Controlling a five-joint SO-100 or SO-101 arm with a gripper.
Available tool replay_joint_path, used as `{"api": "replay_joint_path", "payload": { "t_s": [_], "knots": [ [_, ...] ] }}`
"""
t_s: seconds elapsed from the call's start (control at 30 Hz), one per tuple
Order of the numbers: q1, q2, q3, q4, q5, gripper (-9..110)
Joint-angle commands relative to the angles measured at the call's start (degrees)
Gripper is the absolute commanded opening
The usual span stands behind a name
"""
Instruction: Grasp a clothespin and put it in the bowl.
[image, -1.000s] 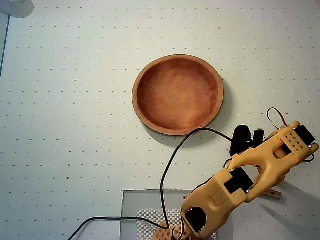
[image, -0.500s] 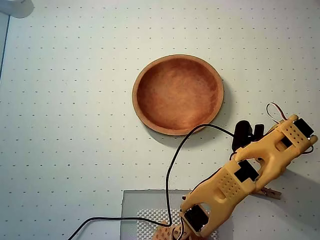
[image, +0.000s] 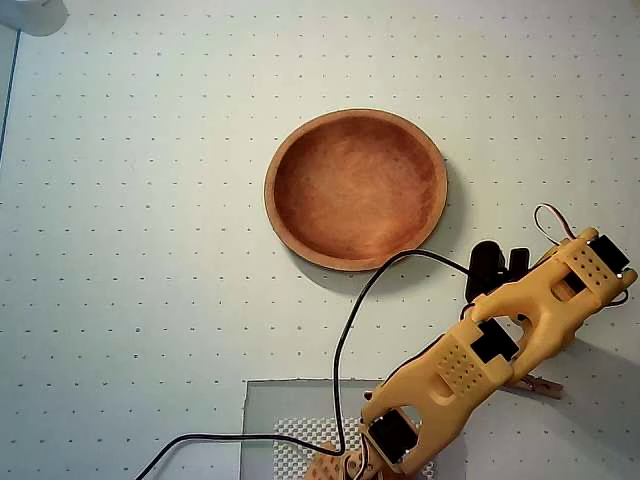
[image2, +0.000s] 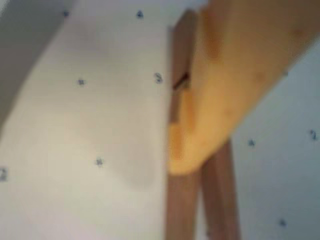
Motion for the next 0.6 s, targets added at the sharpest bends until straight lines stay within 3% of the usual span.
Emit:
{"api": "replay_joint_path", "payload": {
  "t_s": [0.0,0.57],
  "knots": [
    [2.8,1.4,-2.6,1.0,-2.1,25],
    [9.4,3.5,-2.4,1.1,-7.6,25]
  ]
}}
